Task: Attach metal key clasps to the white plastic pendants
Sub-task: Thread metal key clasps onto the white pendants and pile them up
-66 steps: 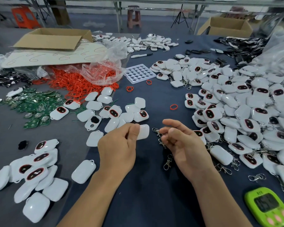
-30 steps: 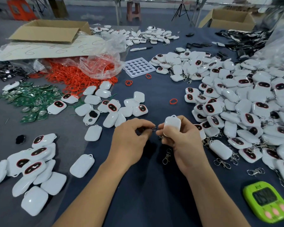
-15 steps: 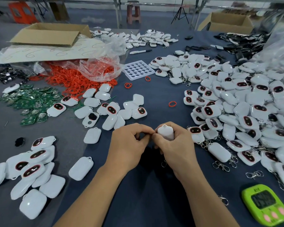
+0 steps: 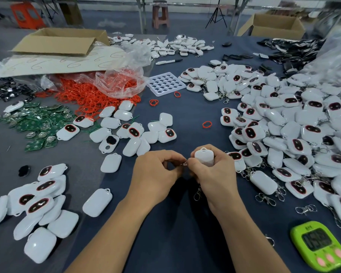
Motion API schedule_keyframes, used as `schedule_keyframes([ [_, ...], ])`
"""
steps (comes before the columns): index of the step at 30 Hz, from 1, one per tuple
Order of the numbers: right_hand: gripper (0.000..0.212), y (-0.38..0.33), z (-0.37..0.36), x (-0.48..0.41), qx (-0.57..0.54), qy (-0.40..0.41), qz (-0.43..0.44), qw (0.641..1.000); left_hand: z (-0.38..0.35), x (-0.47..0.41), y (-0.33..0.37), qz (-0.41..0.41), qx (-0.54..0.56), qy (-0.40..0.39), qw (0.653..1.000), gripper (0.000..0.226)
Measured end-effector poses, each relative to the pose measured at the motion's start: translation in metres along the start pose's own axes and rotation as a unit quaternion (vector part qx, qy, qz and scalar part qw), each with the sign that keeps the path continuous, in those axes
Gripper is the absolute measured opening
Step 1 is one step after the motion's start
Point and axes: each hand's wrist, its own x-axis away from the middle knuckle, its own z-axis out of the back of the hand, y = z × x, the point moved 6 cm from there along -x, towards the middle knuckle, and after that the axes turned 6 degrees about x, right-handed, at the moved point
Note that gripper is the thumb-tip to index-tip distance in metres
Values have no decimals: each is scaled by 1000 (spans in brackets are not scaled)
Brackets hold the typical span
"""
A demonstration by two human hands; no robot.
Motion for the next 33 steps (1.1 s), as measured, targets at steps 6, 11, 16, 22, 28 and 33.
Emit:
schedule_keyframes([
  [6,18,1,1,0,2,9,-6,1000,-2,0,-2,30,-55,-15,998,39],
  [11,18,1,2,0,-20,17,-15,1000,0,1,2,50,-87,-11,995,35],
  [16,17,0,4,0,-58,32,-31,997,3,1,-2,57,-51,15,997,34],
  [22,19,2,6,0,2,45,-26,999,11,0,-11,71,118,51,989,21],
  [28,28,-8,3,9,93,58,34,993,6,1,-10,62,171,36,983,14],
  [33,25,-19,-1,11,56,2,59,997,6,1,-8,50,222,35,973,26],
])
